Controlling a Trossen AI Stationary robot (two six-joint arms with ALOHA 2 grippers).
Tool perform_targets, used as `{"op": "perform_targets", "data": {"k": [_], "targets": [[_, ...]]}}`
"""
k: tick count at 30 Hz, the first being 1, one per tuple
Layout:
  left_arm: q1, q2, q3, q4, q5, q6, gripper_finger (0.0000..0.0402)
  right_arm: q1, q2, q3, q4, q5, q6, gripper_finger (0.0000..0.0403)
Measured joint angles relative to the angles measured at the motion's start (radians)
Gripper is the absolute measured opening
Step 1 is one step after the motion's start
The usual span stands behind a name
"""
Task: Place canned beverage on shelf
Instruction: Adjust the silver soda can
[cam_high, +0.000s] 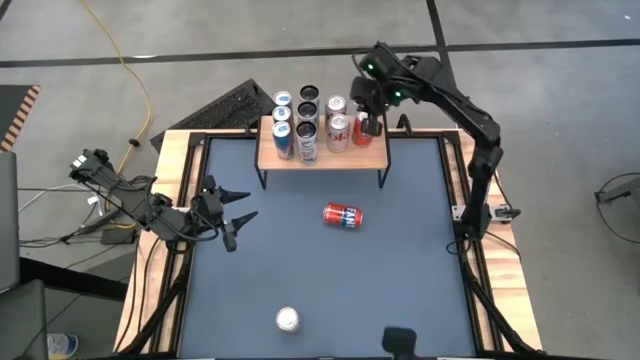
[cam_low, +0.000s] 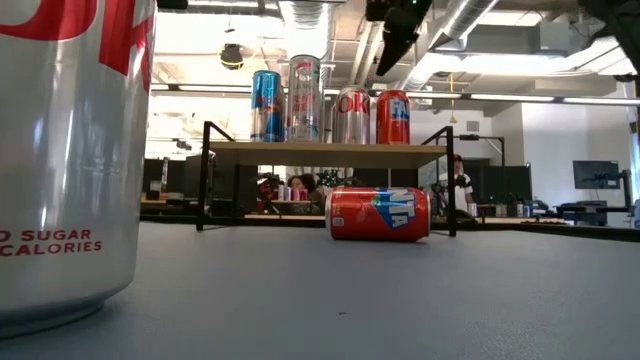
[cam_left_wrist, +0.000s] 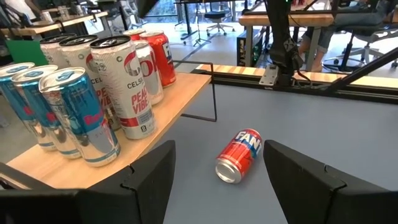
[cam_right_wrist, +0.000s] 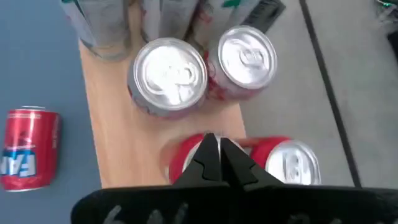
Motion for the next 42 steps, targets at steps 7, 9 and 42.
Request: {"op": "perform_targets", "data": {"k": [7, 9, 42], "targets": [[-0.034, -0.001, 0.0, 0.0, 0.051, 0.001, 0.0235, 0.1, -0.194, -0.336, 0.208, -0.001, 0.068, 0.0], [-0.049, -0.001, 0.0, 0.0, 0.051, 0.001, 0.0235, 0.126, -0.291, -0.541, 0.363, -0.005, 0.095, 0.0], [-0.067, -0.001, 0.0, 0.029, 0.016, -0.031, 0.0235, 0.192, -0.38, -1.258, 1.234, 0.213, 0.19, 0.0]]}}
